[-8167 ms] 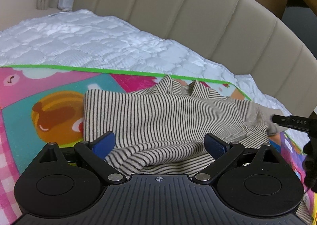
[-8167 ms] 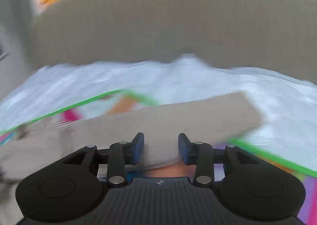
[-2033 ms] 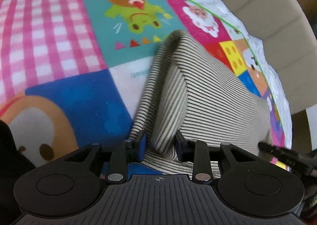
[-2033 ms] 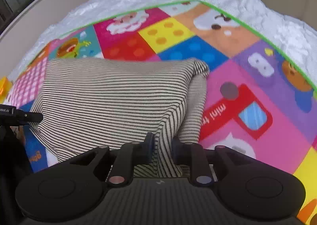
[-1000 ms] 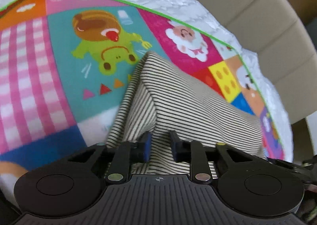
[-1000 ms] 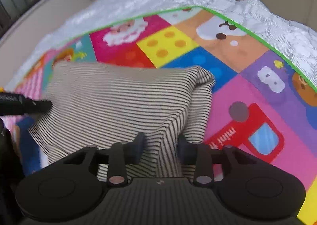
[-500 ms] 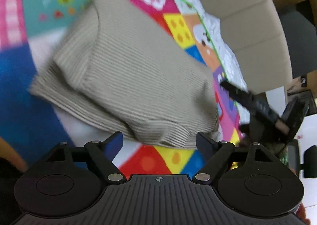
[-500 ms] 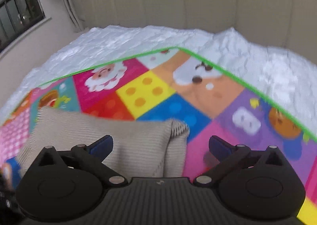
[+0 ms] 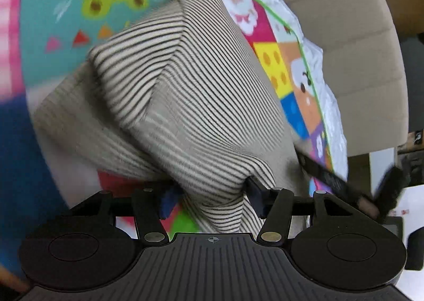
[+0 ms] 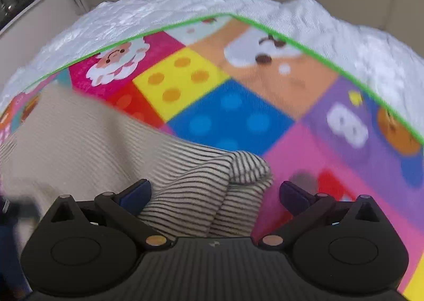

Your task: Fold clothes

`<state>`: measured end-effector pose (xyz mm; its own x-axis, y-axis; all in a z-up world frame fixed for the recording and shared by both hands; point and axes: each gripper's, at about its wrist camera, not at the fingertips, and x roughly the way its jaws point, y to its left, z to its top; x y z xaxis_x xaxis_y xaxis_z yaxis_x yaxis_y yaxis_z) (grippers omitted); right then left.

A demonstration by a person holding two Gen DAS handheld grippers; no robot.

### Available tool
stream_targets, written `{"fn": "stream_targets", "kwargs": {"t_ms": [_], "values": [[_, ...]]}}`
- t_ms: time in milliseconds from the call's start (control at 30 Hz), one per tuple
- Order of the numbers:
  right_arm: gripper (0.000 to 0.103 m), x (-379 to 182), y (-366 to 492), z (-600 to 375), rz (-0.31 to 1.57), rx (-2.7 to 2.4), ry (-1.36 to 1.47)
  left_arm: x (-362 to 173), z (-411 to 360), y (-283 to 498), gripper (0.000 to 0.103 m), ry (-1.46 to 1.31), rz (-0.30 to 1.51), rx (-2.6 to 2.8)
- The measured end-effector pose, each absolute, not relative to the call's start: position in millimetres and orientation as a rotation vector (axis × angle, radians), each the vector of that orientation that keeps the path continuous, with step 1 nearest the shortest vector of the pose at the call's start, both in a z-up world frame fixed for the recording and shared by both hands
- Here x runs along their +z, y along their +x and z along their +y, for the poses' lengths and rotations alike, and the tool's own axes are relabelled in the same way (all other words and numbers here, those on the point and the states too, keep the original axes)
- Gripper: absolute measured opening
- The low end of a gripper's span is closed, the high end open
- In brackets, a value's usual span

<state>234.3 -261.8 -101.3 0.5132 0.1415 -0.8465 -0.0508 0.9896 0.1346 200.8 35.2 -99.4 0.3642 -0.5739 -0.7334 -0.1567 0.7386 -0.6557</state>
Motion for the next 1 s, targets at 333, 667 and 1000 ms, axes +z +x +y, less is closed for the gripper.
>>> {"fn": "stream_targets", "kwargs": {"t_ms": [333, 667, 1000], "values": [[0.103, -107, 189, -226, 1.071, 0.192, 0.183, -77, 61, 226, 0.07, -0.527, 1.021, -0.143], [0.103, -75, 193, -234, 1.083, 0.197, 0.044, -69, 42, 168, 0.092, -0.421, 1.096, -0.258], [0.103, -92, 157, -194, 1.207, 0.21, -0.043, -58, 31, 149, 0.095, -0.183, 0.99, -0.17]]}}
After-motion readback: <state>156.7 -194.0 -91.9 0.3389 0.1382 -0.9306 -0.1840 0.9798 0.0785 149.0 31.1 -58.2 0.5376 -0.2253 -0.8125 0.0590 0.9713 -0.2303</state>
